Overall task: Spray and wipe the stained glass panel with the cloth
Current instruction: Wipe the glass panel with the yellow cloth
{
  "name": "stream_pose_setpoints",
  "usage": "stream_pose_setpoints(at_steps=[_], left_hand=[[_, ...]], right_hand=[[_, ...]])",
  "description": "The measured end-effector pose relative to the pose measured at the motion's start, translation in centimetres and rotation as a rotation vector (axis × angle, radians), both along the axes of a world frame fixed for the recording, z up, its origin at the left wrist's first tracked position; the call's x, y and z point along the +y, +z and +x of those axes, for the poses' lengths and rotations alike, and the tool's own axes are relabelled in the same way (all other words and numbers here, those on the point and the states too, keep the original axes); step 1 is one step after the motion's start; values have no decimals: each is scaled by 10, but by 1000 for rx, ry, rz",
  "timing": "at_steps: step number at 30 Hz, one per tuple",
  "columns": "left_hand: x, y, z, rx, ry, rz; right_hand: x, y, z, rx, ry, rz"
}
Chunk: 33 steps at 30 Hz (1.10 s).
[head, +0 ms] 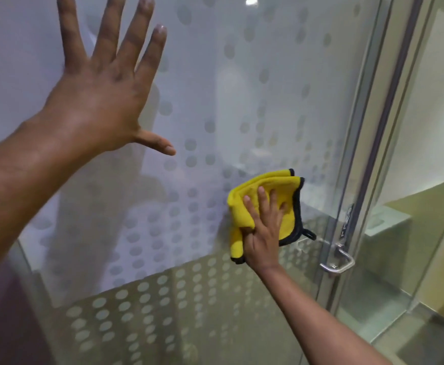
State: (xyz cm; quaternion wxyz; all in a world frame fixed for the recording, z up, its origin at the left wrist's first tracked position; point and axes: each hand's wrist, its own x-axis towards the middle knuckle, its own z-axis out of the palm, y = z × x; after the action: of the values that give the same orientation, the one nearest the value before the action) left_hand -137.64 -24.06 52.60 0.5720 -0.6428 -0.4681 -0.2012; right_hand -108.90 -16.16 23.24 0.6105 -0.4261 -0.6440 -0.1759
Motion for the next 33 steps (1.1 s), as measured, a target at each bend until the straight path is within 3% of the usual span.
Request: stream_pose_setpoints(at_steps=[4,6,7,12,14,16,20,25,31,33], left_hand=[[-1,0,3,-8,-14,-19],[0,0,3,-12,-20,-16],[1,0,3,-13,-21,-14],[11,1,1,-48,-74,-36],[17,3,-5,-72,-114,-63],[17,5,-8,-80,-126,-79],[12,-1,-6,-57,-30,-18],[3,-1,2,-44,-23,-16],[1,0,3,-20,41,22],[0,0,3,-12,42,20]], right_hand=[[4,16,10,428,11,-95],[-6,20,-21,418,12,-98],[-13,16,-42,306,14,-81],[-40,-43,-106,-620,112,97],[-33,-53,-83,-758,75,181],[-23,-61,-47,-767,39,183],[-3,-61,30,-588,56,84],[26,-8,84,-150,1,-31],[33,108,72,355,13,-13],[24,136,42,418,13,-5]])
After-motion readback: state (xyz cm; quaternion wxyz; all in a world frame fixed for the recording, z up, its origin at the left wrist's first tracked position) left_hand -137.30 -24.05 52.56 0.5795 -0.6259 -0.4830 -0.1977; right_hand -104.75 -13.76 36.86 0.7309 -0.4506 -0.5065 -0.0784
